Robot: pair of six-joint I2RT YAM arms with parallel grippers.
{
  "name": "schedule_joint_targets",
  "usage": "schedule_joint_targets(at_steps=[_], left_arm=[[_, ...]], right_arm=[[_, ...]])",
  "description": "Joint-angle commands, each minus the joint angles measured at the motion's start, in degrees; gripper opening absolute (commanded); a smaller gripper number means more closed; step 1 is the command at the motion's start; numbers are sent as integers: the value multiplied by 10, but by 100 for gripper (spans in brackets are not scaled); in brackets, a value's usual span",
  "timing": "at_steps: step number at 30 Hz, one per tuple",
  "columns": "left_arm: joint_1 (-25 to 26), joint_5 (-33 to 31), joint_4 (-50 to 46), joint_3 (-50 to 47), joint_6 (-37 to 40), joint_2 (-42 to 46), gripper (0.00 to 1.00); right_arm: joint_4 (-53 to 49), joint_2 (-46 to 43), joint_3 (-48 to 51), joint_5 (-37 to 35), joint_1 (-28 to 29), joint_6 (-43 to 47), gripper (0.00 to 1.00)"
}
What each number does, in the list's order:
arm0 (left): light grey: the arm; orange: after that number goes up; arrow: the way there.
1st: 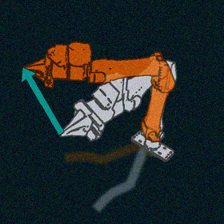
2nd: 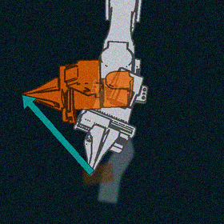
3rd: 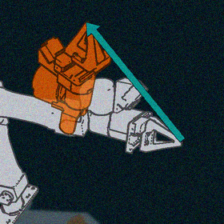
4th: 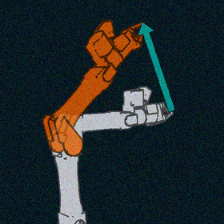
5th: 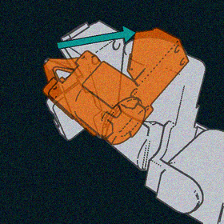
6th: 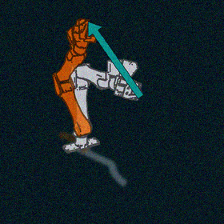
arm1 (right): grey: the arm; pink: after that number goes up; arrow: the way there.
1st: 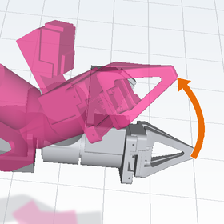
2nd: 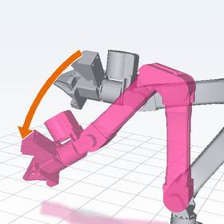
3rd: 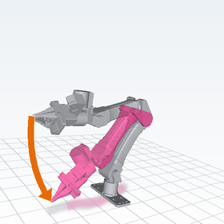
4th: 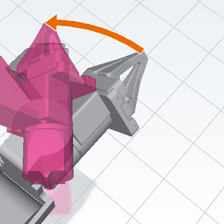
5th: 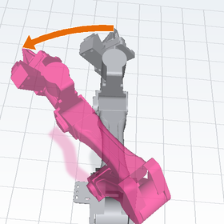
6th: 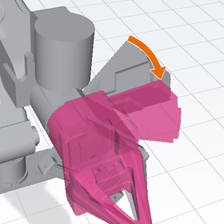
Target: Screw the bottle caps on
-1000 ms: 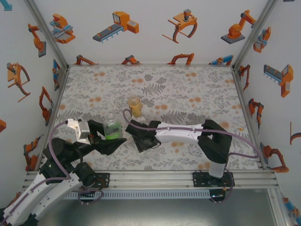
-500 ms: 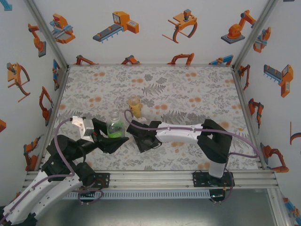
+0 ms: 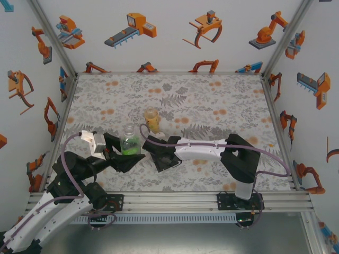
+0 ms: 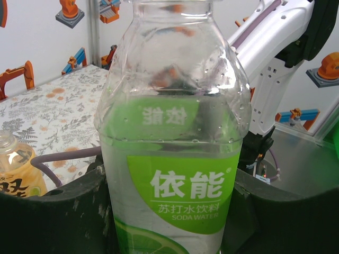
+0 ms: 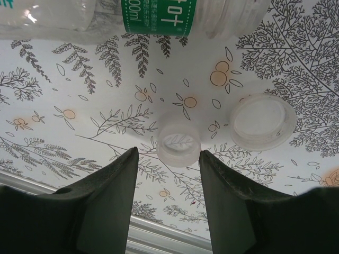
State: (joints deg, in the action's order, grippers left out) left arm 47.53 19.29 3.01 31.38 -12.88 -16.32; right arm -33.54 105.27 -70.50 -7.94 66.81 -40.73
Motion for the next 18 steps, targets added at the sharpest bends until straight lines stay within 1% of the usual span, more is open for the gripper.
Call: schedule_joint_targets(at_steps=[1, 12, 18], left_arm=[[-2, 6, 19, 11, -9, 5, 0], [-2, 7, 23, 12, -9, 5, 0], [-2, 6, 21, 12, -9, 6, 0]], right_arm=[[1, -2, 2, -2, -4, -5, 49], [2, -5, -1, -8, -4, -3, 46], [0, -2, -5, -10, -4, -1, 46]])
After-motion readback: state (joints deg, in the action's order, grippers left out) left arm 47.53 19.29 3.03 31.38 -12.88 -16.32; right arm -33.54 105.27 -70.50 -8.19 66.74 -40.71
